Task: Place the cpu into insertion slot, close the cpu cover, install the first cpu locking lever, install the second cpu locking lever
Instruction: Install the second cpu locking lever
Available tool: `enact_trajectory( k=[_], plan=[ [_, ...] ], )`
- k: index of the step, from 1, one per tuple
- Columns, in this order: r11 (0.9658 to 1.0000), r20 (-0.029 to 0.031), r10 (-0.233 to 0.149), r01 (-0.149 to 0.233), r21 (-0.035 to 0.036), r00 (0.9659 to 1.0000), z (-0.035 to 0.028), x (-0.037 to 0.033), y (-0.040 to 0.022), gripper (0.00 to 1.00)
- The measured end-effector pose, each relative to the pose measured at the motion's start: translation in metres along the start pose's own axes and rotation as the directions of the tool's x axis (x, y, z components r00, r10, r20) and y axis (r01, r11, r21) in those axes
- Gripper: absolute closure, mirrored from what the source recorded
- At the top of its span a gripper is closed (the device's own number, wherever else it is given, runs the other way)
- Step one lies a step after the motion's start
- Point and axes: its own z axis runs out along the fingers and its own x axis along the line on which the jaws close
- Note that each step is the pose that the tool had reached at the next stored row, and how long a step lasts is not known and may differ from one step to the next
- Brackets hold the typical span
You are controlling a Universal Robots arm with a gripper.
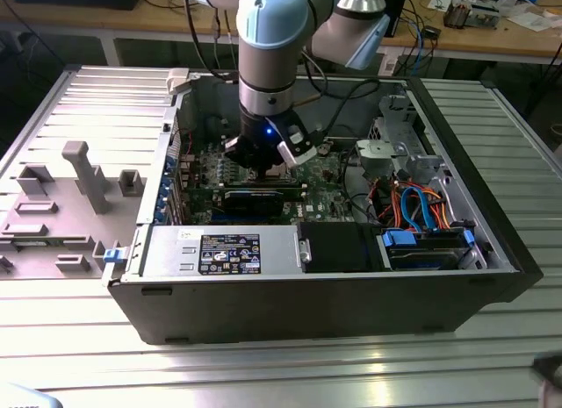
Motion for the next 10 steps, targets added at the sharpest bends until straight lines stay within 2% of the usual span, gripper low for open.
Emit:
enact_trajectory(
  k=[5, 10],
  plan=[
    [1.0000, -0.0036, 0.000, 0.000, 0.0039, 1.0000, -0.0002, -0.0089, 0.0025, 0.89],
    [0.9997, -0.0064, 0.001, -0.001, 0.0236, 1.0000, -0.0088, -0.0096, 0.0063, 0.89]
  ],
)
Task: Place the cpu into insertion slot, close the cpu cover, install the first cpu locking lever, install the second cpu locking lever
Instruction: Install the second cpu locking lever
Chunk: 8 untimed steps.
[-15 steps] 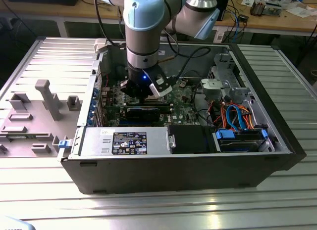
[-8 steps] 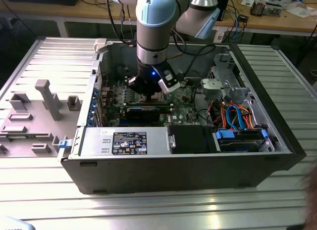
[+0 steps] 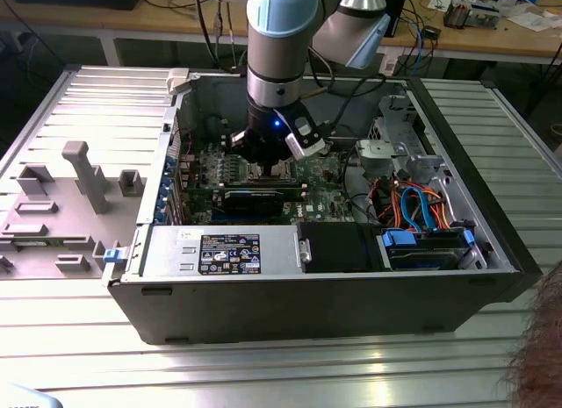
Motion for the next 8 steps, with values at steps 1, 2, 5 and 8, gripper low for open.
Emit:
enact_trajectory(
  k=[1, 2, 5, 8],
  plan=[
    [1.0000, -0.0004, 0.000, 0.000, 0.0025, 1.0000, -0.0009, -0.0001, 0.0005, 0.89],
    [1.0000, -0.0010, 0.000, 0.000, 0.0072, 1.0000, -0.0020, -0.0005, 0.0014, 0.89],
    [0.9999, -0.0022, 0.000, 0.000, 0.0136, 1.0000, -0.0042, -0.0009, 0.0026, 0.89],
    [0.9997, -0.0035, 0.000, 0.000, 0.0230, 1.0000, -0.0111, -0.0014, 0.0053, 0.89]
  ],
)
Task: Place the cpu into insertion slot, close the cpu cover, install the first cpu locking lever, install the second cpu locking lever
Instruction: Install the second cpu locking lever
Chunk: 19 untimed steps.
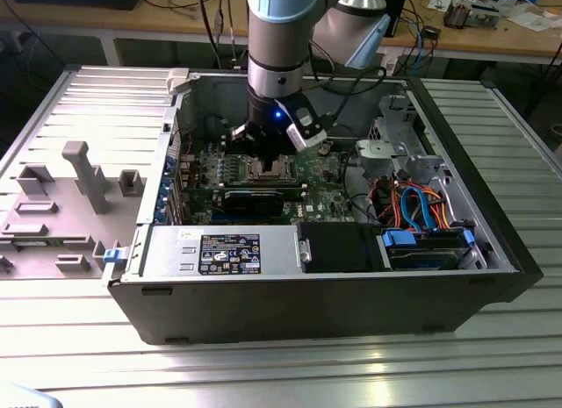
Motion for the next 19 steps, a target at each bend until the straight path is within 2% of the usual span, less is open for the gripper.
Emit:
enact_trajectory(
  k=[2, 8, 11, 19],
  plan=[
    [1.0000, -0.0013, 0.000, 0.000, 0.0099, 1.0000, -0.0103, -0.0002, 0.0024, 0.89],
    [0.9996, -0.0033, 0.000, 0.000, 0.0282, 1.0000, -0.0277, -0.0006, 0.0058, 0.89],
    [0.9995, -0.0032, 0.000, 0.000, 0.0302, 1.0000, -0.0304, -0.0005, 0.0061, 0.89],
    [0.9995, -0.0037, 0.000, 0.000, 0.0323, 1.0000, -0.0305, -0.0005, 0.0061, 0.89]
  ],
)
